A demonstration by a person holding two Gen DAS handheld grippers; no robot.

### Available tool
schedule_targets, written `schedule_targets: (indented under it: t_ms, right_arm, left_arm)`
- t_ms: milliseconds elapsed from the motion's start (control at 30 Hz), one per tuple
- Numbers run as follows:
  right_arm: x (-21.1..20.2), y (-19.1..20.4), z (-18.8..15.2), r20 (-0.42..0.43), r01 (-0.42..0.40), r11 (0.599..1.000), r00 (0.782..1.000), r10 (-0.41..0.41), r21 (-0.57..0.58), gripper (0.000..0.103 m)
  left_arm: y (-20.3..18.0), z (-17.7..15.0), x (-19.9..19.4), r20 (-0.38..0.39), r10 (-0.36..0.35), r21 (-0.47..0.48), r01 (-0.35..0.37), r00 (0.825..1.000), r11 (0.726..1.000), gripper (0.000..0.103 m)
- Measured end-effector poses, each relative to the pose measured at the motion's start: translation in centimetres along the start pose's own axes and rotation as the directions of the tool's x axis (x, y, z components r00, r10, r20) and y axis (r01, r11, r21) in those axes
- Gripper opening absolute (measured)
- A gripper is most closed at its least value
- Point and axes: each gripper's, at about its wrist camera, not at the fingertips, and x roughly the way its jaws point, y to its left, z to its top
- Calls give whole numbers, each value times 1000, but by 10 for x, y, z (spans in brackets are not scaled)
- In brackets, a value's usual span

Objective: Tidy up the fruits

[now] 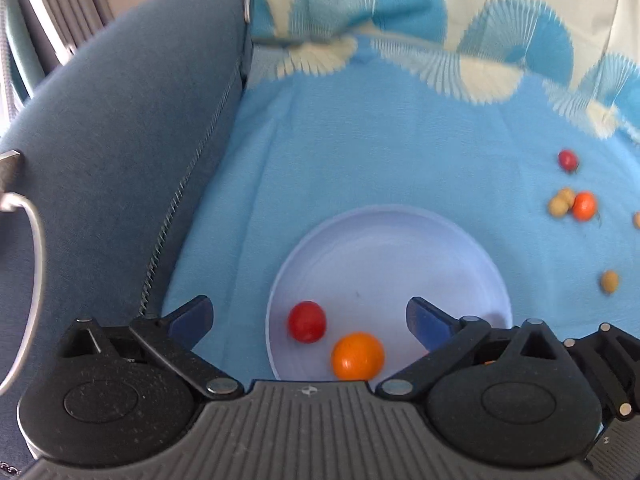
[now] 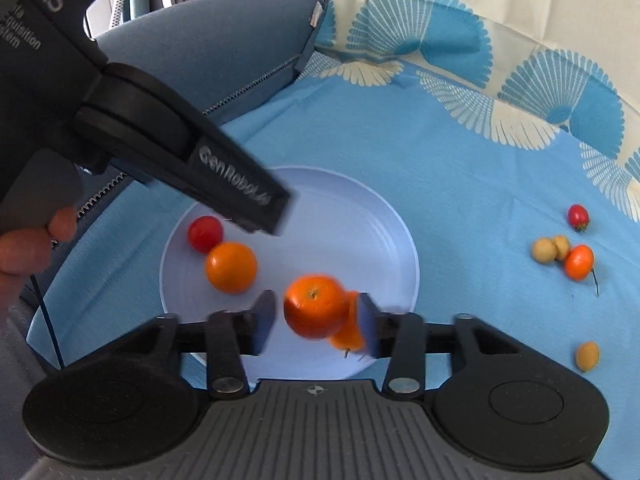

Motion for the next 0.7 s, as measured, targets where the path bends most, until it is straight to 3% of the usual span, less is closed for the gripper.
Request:
schedule_targets:
  t_ms: [67, 233, 467, 700]
  right_arm:
    - [-9, 0, 1, 15, -5, 1000, 1000, 5, -3, 73]
    - [-43, 1, -8, -1, -6, 999, 1000, 6, 40, 85]
    - [-102, 12, -30, -4, -1, 995, 1000, 2, 103, 93]
    - [-161, 28, -47, 84, 34, 991, 995, -45, 129, 97]
  left_arm:
    - [2, -5, -13, 0, 1, 13, -1, 1000, 1000, 103]
    - [12, -32, -45, 3, 27, -4, -27, 1000, 1000, 103]
    - [22, -74, -91, -12, 41, -42, -42, 999, 998, 103]
    - [26, -103, -137, 37, 29, -64, -27, 999, 998, 103]
